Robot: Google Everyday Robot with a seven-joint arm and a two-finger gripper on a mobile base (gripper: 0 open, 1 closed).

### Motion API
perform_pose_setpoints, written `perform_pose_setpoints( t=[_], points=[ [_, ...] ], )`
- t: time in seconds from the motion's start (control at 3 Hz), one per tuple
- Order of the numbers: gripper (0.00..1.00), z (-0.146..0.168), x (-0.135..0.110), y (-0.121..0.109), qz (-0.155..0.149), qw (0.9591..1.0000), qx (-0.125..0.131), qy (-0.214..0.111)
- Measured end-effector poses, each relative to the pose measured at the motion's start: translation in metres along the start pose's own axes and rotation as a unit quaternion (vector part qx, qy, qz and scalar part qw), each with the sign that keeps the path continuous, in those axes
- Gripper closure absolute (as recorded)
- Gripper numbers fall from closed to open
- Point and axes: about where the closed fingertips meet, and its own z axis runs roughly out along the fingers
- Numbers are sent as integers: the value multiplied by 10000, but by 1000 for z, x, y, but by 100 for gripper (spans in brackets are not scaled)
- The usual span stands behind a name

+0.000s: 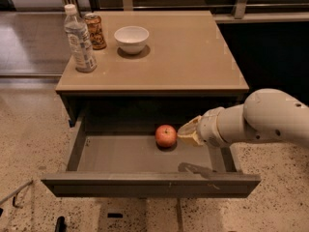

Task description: Pick apple from top drawer and place on counter

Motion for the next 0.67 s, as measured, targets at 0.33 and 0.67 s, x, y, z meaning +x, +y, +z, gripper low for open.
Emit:
perform_pose_setpoints(
  t=[0.33,0.67],
  points=[
    [81,22,8,1,18,10000,-39,61],
    [58,35,18,-2,101,9999,-57,100]
  ],
)
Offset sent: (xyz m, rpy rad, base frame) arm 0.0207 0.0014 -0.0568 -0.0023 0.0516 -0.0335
